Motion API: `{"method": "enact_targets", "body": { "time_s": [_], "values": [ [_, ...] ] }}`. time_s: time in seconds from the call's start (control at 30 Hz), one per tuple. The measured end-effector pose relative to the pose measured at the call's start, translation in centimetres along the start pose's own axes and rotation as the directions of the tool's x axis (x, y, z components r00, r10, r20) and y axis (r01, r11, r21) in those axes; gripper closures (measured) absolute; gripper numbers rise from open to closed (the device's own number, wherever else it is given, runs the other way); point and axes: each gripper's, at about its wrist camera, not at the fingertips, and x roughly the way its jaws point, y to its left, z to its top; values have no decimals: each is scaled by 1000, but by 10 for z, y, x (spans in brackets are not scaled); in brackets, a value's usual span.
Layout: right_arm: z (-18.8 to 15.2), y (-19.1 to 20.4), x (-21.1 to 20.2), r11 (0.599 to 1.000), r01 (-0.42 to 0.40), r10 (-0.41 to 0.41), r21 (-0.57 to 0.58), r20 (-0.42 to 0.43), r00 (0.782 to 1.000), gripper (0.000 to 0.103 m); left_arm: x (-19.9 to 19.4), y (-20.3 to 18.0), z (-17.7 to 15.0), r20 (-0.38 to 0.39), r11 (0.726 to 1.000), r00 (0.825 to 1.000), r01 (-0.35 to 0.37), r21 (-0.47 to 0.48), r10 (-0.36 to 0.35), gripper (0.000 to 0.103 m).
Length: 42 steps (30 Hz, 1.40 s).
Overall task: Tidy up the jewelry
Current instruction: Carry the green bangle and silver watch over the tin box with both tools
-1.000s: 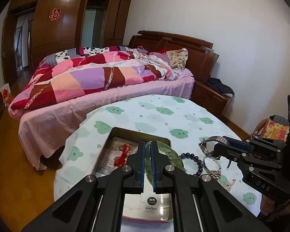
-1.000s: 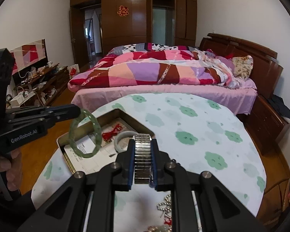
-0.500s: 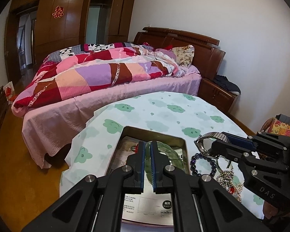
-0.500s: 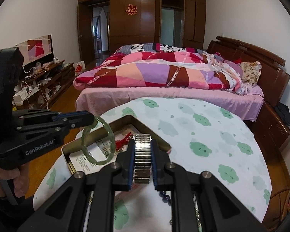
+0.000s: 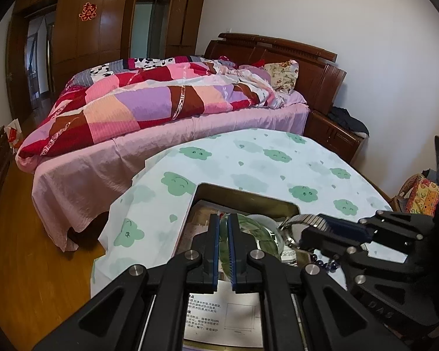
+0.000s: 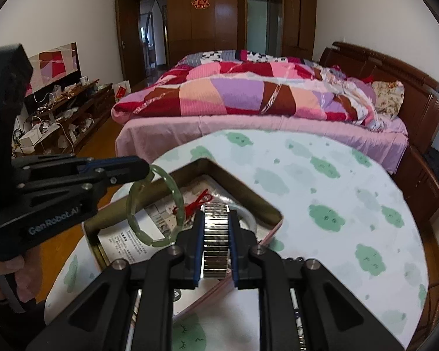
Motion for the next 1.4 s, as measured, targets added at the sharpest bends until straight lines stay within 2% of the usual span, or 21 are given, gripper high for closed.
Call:
{"method": "enact_targets", "body": {
  "time_s": [0.3,0.6,1.4],
  "values": [
    [-9,3,16,1000,11,-11,9,-48,999,86,15,2,-6,-33,1000,999,3,0,-3,99],
    [-16,11,29,1000,10,-10,-2,-78,997,86,24,5,-10,-68,1000,997,-24,12,24,99],
    [-23,15,38,1000,11,-13,-15,-94,995,86,43,4,-22,-125,999,992,-31,30,35,99]
  ]
}}
